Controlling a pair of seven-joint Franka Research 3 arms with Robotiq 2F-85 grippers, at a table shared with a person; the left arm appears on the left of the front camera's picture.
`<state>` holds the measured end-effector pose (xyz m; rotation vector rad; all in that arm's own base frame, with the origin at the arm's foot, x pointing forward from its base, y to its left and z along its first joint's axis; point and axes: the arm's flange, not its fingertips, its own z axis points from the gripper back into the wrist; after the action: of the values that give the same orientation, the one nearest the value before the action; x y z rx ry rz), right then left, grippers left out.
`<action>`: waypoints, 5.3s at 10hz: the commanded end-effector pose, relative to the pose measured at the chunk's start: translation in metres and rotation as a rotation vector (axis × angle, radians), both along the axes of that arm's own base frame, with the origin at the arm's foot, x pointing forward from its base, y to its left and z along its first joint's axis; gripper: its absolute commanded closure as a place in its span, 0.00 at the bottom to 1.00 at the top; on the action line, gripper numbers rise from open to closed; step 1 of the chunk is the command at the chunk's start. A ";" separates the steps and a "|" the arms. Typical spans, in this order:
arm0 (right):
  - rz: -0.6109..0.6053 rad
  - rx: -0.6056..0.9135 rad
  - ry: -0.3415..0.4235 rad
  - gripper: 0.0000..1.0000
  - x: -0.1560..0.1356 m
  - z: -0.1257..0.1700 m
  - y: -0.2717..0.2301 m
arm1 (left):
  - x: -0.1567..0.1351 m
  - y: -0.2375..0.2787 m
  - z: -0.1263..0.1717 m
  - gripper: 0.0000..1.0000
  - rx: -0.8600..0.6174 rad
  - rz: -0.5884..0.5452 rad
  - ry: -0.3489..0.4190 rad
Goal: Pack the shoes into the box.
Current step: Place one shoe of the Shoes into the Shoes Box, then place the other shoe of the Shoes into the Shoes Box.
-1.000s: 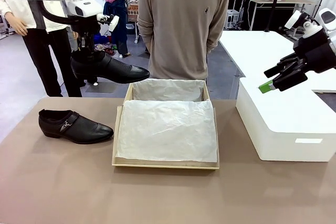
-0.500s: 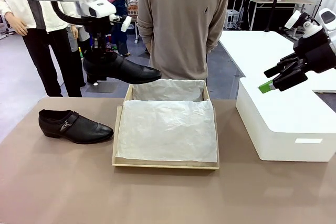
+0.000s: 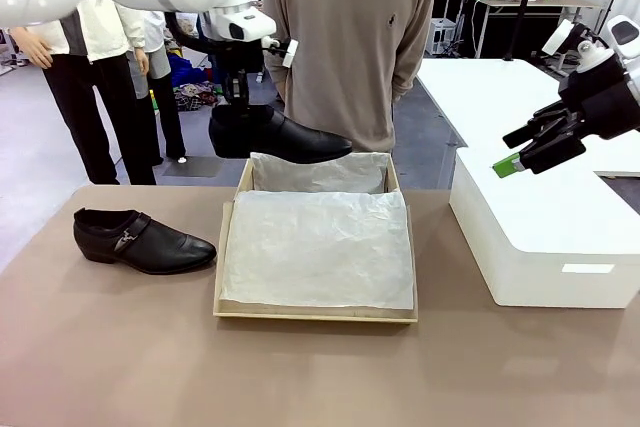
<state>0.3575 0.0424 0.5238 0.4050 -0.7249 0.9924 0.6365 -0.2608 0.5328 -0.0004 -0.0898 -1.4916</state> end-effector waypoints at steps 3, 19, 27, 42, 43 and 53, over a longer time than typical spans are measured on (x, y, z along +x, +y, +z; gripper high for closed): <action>0.025 0.023 -0.022 0.00 0.003 -0.001 -0.001 | 0.018 -0.032 -0.005 1.00 0.024 0.093 -0.033; 0.025 0.023 -0.022 0.00 0.003 -0.001 -0.001 | 0.049 -0.062 -0.091 1.00 0.018 -0.003 -0.048; 0.025 0.023 -0.022 0.00 0.003 -0.001 -0.001 | 0.052 -0.066 -0.118 1.00 0.018 -0.012 -0.041; 0.025 0.023 -0.022 0.00 0.003 -0.001 -0.001 | 0.023 -0.035 -0.039 0.00 0.044 -0.031 -0.030; 0.025 0.023 -0.022 0.00 0.003 -0.001 -0.001 | 0.023 -0.035 -0.039 0.00 0.044 -0.031 -0.030; 0.025 0.023 -0.022 0.00 0.003 -0.001 -0.001 | 0.021 -0.034 -0.044 0.00 0.040 -0.046 -0.025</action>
<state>0.3577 0.0426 0.5235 0.4043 -0.7239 0.9932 0.6570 -0.2951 0.4883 0.0479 -0.0789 -1.5399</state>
